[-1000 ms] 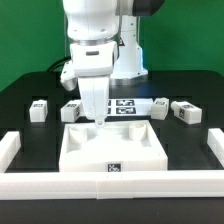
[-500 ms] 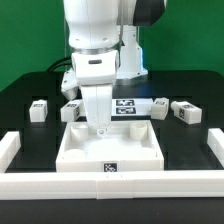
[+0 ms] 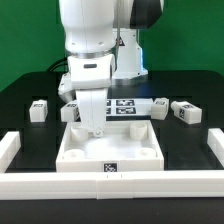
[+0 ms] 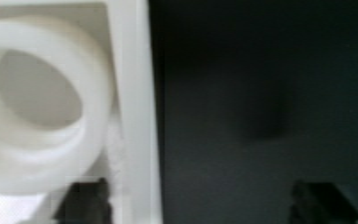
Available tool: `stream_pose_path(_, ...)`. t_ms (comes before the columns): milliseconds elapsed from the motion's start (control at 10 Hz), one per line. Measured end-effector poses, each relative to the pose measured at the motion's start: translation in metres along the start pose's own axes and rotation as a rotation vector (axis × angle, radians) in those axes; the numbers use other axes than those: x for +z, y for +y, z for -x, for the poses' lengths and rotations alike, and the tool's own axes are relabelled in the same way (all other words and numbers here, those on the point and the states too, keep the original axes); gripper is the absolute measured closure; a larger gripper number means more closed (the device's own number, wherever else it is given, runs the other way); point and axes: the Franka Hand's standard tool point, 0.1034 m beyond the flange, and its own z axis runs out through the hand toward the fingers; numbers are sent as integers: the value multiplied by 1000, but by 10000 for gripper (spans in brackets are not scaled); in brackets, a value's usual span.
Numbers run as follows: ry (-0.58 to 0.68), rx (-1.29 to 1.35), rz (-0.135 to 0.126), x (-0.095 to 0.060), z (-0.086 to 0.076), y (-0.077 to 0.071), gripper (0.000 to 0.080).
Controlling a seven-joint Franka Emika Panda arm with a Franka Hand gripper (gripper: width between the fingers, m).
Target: Assemble one leg
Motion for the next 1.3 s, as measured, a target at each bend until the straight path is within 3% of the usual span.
stream_pose_path(200, 0, 0, 0, 0, 0, 0, 669)
stream_pose_path(300, 0, 0, 0, 0, 0, 0, 669)
stream_pose_path(400, -1, 1, 10, -1, 1, 2, 729)
stream_pose_path(1100, -2, 1, 16, -1, 0, 4, 729)
stream_pose_path(1300, 3, 46, 27, 0, -18, 8, 729)
